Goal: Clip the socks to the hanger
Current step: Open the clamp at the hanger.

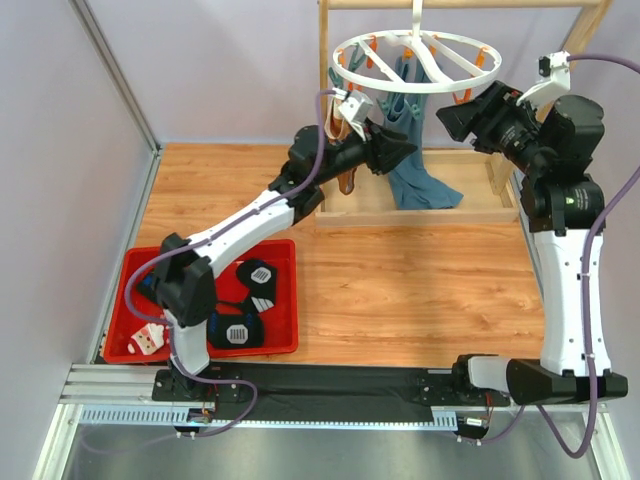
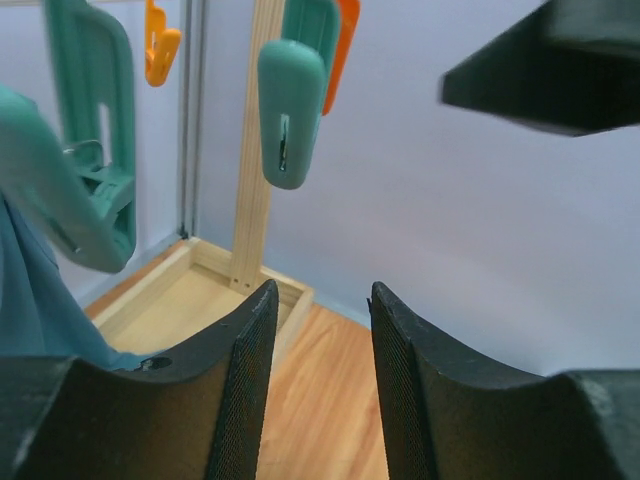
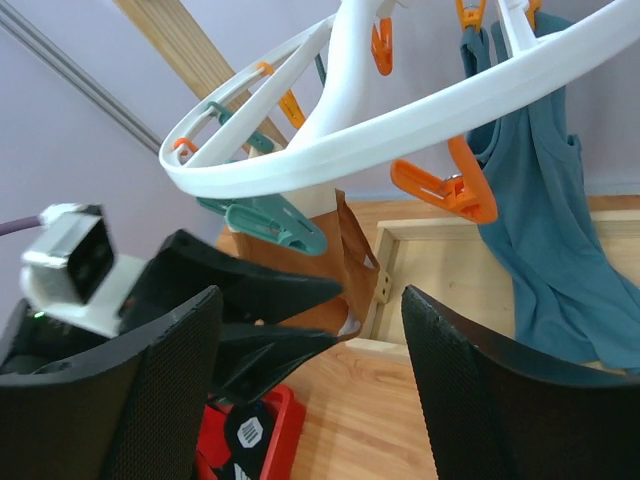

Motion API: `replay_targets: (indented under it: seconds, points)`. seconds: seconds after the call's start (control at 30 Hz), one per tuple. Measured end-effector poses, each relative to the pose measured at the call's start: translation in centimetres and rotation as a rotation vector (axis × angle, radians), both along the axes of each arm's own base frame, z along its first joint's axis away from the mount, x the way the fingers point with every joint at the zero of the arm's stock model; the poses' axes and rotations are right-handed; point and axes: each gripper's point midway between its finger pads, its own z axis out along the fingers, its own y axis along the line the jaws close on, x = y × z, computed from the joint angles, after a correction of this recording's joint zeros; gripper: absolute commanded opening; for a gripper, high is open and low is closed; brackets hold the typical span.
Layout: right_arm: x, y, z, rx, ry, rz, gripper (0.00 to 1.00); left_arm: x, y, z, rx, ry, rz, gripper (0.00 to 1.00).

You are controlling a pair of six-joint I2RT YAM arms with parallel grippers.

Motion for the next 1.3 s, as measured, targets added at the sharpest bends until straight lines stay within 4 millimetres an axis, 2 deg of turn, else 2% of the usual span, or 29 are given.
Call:
replay_targets:
  seconds: [0.1, 0.2, 0.33, 0.47, 0.63, 0.87, 0.9, 1.03, 1.07, 1.13, 1.17, 1.3]
  points:
    - [-1.5, -0.2, 0.7, -0.021, -0.026, 0.0, 0.75, 1.7, -2.3, -1.4, 0.01, -0.024, 0.02, 0.5]
    - [-3.2, -0.5, 1.9, -0.049, -0.073, -0.005, 0.75, 2.8, -3.6, -1.3, -0.012, -0.062, 0.026, 0.51]
    - [-4.9, -0.7, 2.9, -0.067, -0.12, -0.009, 0.75, 3.6, -3.7, -0.3, -0.044, -0.099, 0.06, 0.51]
    - [-5.6, -0.5, 2.3, -0.071, -0.119, 0.0, 0.75, 3.9, -3.0, 1.6, -0.104, -0.164, 0.098, 0.49]
    - [-5.3, -0.2, 1.4, -0.069, -0.097, 0.021, 0.75, 3.5, -2.7, 3.2, -0.154, -0.214, 0.102, 0.49]
    - [-5.3, 0.3, 1.9, -0.047, -0.117, 0.051, 0.74, 3.4, -2.6, 3.5, -0.167, -0.226, 0.103, 0.45]
    - [-5.3, 0.4, 1.9, -0.045, -0.117, 0.056, 0.73, 3.4, -2.6, 3.6, -0.168, -0.227, 0.103, 0.38]
    - [-4.3, 0.6, 1.5, -0.046, -0.106, 0.074, 0.71, 3.6, -2.8, 3.7, -0.172, -0.231, 0.102, 0.34]
    - [-3.8, 0.7, 1.3, -0.052, -0.096, 0.077, 0.7, 3.7, -2.9, 3.7, -0.174, -0.232, 0.102, 0.25]
    - [-2.7, 0.8, 1.2, -0.082, -0.092, 0.087, 0.69, 3.7, -3.0, 3.8, -0.175, -0.232, 0.1, 0.23]
    - [-2.1, 1.1, 1.0, -0.098, -0.079, 0.093, 0.69, 3.7, -3.0, 3.8, -0.175, -0.233, 0.101, 0.11]
    - [-0.2, 3.1, 1.2, -0.197, -0.073, 0.12, 0.68, 3.7, -3.0, 3.8, -0.176, -0.231, 0.1, 0.08]
